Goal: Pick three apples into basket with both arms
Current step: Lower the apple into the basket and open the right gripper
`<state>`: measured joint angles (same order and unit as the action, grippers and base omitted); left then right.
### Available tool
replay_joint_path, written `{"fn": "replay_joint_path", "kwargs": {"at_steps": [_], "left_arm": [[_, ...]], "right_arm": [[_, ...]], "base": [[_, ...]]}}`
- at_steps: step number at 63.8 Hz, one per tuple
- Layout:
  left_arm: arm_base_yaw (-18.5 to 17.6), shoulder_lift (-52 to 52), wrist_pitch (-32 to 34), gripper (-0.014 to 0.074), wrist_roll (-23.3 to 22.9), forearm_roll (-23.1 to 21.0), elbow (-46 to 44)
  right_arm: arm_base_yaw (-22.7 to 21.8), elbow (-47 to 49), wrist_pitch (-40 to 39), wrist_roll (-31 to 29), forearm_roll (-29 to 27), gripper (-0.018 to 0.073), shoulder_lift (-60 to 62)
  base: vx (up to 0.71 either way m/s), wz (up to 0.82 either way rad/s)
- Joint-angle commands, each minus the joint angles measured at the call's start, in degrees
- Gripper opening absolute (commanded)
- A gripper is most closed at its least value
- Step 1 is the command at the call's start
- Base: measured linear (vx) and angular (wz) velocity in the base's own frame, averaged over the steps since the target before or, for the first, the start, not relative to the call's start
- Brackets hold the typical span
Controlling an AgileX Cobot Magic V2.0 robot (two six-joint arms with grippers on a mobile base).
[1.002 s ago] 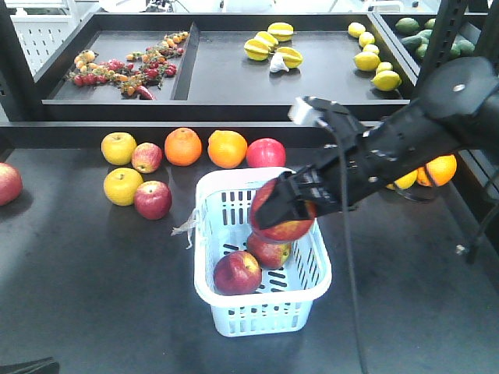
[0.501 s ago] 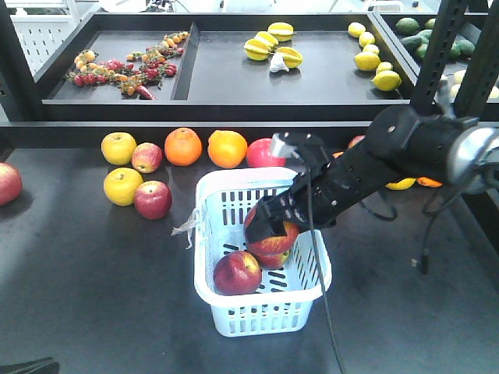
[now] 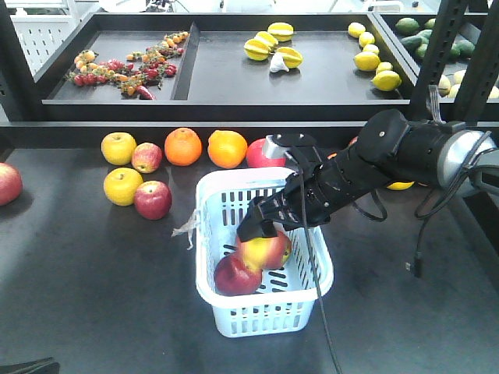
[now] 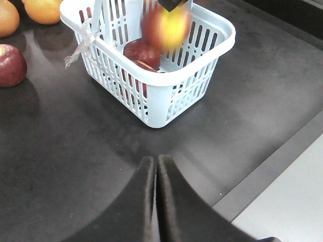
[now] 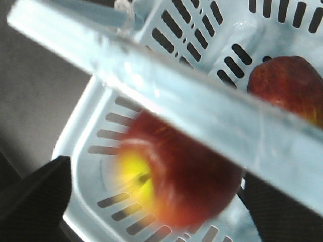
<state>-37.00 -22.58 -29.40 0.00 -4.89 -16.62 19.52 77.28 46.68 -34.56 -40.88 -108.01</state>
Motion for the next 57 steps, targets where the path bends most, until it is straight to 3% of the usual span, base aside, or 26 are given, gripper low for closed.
{"fn": "replay_joint_path", "kwargs": {"at_steps": [1,14,22,32,44,57], "left_arm": [[-0.15,-0.4,4.14,-0.0006,-0.74,-0.67,-1.62],[-0.15,-0.4,4.14,-0.0006,-0.74,-0.67,-1.62],[-0.15,-0.4,4.14,-0.0006,-0.74,-0.67,-1.62],[-0.15,-0.4,4.14,-0.0006,-0.74,-0.67,-1.62],[-0.15,-0.4,4.14,-0.0006,-0.74,-0.67,-1.62],[-0.15,-0.4,4.3,-0.0006,-0.74,-0.67,-1.62]], "right_arm": [[-0.05,1.46,-1.92,-0.72,-1.75,0.0728,2.91],[-0.05,1.46,-2.13,-0.72,-1.75,0.0677,2.91],[-0.05,1.46,0.08,-0.67,-1.75,0.057,3.22],[-0.11,1.46,5.73,-0.61,-0.71,0.0331,4.49],[-0.11,1.46,11.68,-0.94,1.77,-0.0016,7.62],[-0.11,1.46,18.81,-3.11,1.95,-0.0008,14.77]], "base": [[0.0,0.0],[0.0,0.0],[0.0,0.0],[0.0,0.0],[0.0,0.0],[0.0,0.0]]}}
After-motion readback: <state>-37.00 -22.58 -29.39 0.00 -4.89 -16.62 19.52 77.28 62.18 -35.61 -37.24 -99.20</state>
